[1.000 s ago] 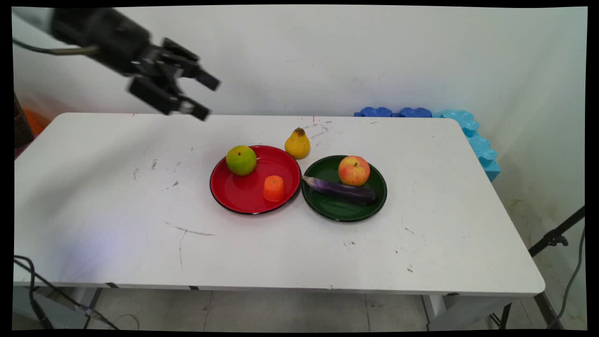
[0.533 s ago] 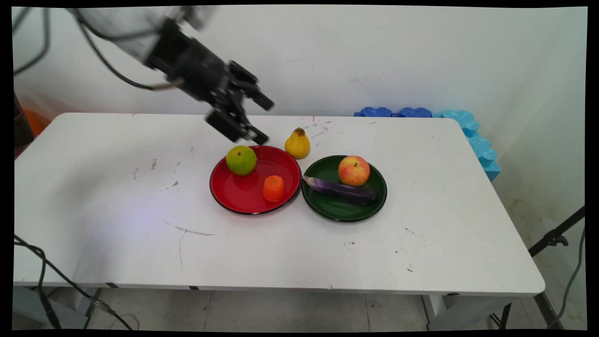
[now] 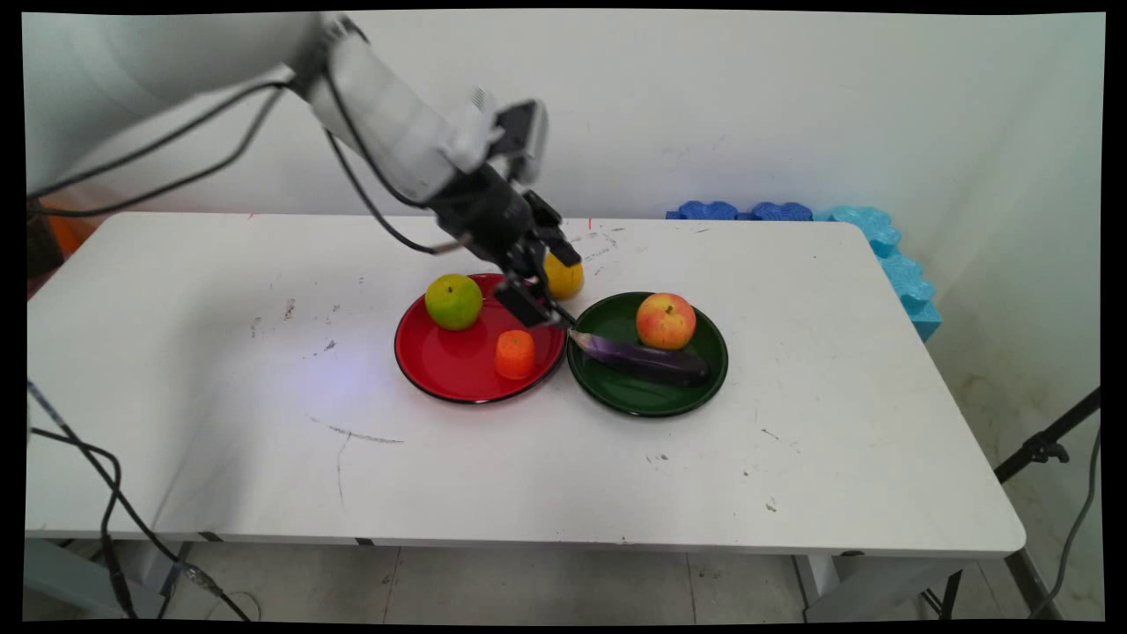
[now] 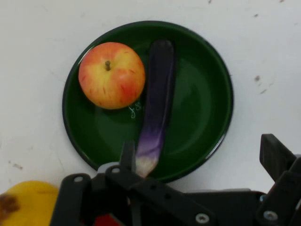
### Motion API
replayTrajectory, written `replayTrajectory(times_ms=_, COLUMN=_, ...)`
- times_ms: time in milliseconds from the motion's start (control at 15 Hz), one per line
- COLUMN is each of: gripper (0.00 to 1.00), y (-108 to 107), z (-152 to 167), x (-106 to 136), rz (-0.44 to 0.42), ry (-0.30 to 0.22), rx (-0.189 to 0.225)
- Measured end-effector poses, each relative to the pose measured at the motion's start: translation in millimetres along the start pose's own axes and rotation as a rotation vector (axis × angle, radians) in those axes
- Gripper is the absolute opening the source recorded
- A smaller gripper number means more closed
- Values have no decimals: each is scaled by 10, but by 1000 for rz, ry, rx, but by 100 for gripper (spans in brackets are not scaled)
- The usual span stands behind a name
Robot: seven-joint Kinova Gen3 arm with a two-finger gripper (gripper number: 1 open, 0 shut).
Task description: Pick up the eggplant from the green plate
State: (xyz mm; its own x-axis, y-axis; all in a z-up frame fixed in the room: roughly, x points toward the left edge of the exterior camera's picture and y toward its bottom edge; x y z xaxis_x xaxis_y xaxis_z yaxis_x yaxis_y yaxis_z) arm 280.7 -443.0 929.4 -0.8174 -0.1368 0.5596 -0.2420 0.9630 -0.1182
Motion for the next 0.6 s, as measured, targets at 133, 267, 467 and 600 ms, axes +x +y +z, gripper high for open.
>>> replayTrajectory(times_ms=133, gripper=100, y=-57, z=288, x=-3, rz=5, ry=-22, rx=-2)
replayTrajectory(times_ms=267, gripper=100, y=-97, z=490, x=-4, rz=12, ry=-34, rx=-4)
replayTrajectory(times_ms=467, gripper=100, y=-140, z=741, x=-11, rz=24, ry=-49, rx=-9)
replayTrajectory(times_ms=600, gripper=100, y=-170, z=910, x=-29, rz=32, ry=-60, rx=-10)
